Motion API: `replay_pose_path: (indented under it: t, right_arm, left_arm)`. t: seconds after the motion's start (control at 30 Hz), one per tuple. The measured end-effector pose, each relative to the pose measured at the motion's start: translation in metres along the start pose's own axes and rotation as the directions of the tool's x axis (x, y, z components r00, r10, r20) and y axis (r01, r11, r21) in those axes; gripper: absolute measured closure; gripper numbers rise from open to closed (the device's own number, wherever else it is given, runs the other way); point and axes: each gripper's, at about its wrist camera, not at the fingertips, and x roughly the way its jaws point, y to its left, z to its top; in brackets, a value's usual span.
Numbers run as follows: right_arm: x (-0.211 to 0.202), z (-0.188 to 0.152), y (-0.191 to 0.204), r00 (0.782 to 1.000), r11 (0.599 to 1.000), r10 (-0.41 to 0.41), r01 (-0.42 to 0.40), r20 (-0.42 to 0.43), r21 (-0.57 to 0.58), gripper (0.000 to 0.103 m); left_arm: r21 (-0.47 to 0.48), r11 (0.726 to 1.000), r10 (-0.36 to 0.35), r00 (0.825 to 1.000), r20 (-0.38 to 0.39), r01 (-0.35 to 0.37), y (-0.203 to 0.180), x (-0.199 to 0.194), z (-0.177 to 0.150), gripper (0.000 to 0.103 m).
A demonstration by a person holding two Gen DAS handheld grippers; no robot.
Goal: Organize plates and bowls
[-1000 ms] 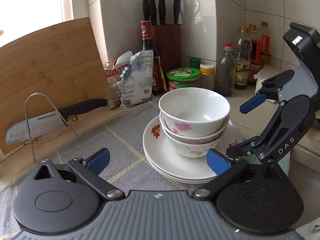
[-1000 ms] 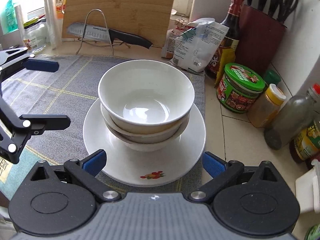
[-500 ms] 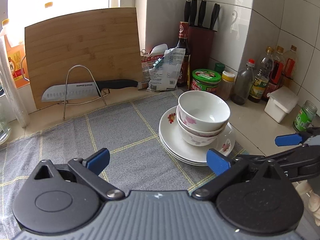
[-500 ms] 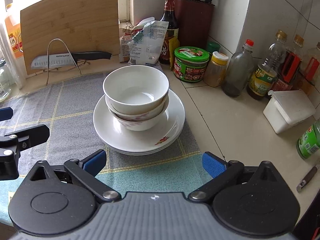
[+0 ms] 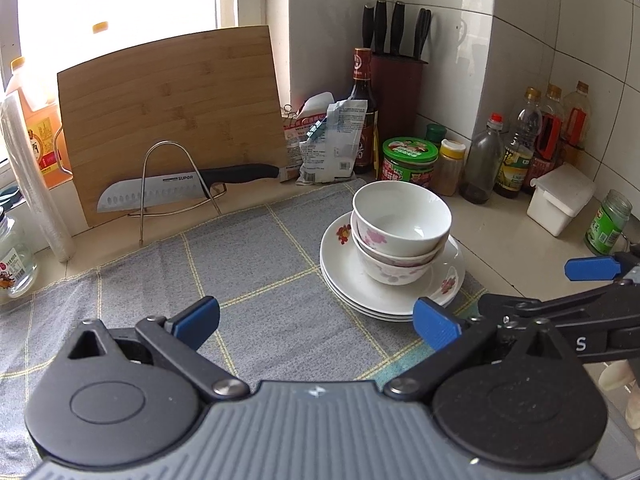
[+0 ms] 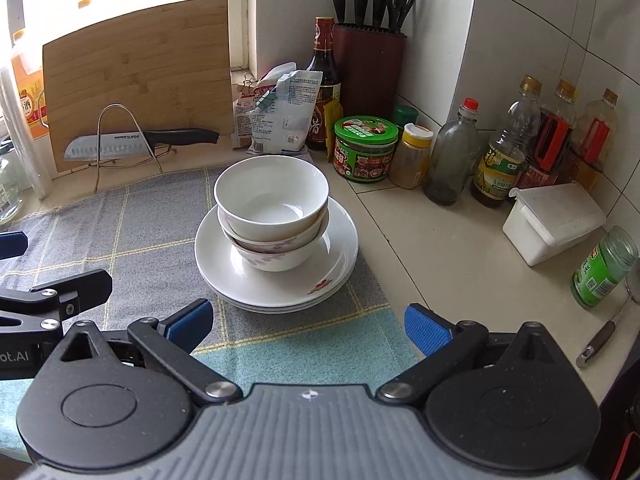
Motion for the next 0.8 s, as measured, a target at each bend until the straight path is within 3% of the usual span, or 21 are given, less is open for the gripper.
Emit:
replay_pose_path:
  t: [0.8]
  right_arm:
    - [-0.0032, 0.0045, 0.0011, 1.000, 1.000, -0.003, 0.003, 0.010, 0.009, 0.000]
  left_arm:
    - [-0.007, 1.000, 0.006, 1.000, -0.002, -0.006, 0.0051, 0.0001, 0.0058, 0.001]
